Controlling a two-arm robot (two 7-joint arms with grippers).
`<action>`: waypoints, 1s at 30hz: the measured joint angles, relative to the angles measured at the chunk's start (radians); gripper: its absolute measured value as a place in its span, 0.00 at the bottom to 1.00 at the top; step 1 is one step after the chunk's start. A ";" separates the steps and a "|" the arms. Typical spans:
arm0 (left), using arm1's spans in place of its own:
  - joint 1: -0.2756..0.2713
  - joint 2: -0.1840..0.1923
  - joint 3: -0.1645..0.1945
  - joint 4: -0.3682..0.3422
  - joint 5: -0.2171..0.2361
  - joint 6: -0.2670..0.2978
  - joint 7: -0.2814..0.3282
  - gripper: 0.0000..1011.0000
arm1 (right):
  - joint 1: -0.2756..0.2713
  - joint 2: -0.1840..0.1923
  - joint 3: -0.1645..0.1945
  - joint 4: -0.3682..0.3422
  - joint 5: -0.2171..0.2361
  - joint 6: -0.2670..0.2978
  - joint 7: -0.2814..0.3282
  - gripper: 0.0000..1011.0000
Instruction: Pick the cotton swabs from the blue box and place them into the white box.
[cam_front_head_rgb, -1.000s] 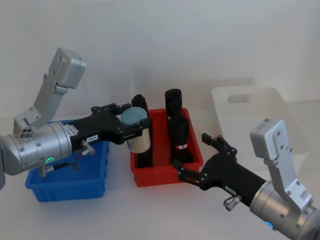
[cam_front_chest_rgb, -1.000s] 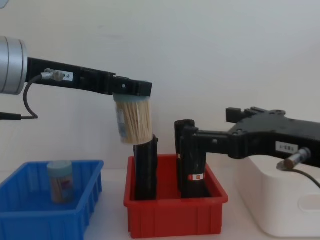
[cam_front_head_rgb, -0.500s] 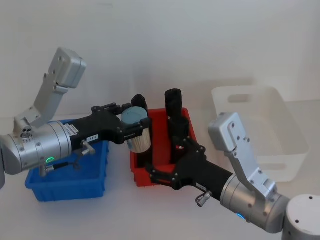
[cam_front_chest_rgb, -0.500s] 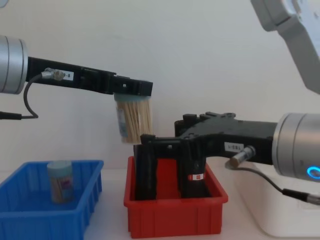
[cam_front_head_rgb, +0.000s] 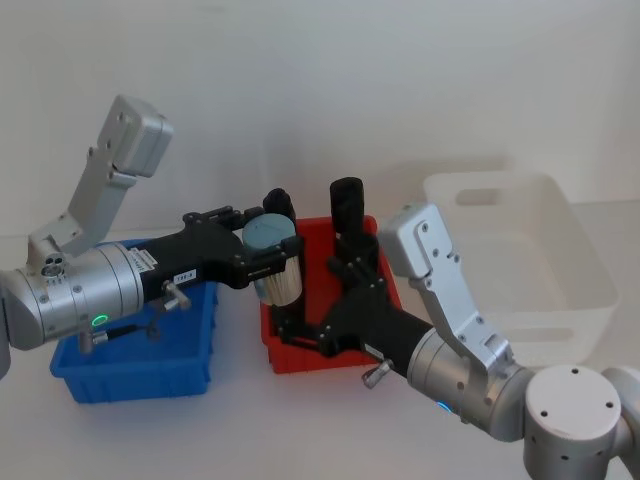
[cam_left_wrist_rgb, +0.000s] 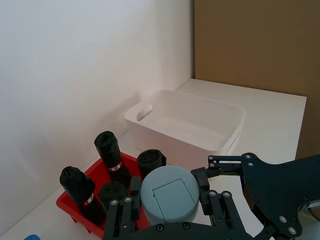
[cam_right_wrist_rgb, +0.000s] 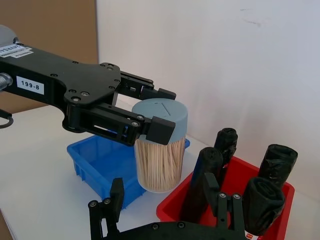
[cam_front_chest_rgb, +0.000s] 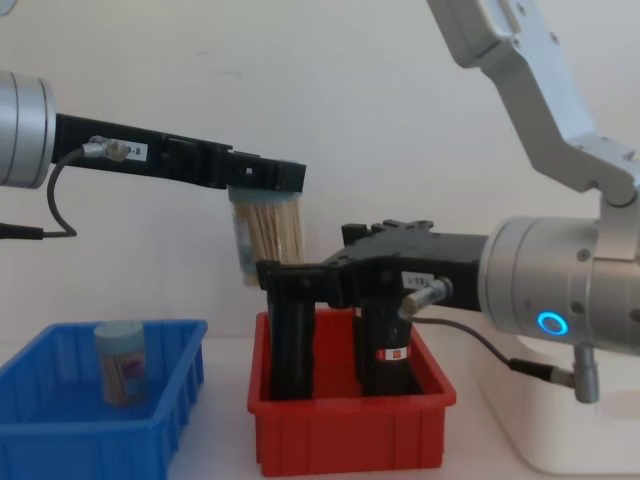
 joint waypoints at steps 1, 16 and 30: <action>0.000 0.000 0.000 0.000 0.000 0.000 0.000 0.66 | 0.007 -0.005 -0.002 0.009 -0.002 -0.002 -0.001 0.99; 0.000 0.000 0.000 0.000 0.000 0.000 0.000 0.66 | 0.073 -0.057 -0.018 0.102 -0.025 -0.047 0.005 0.87; 0.000 0.000 0.000 0.000 0.000 0.000 0.001 0.73 | 0.107 -0.080 -0.025 0.156 -0.029 -0.072 0.003 0.63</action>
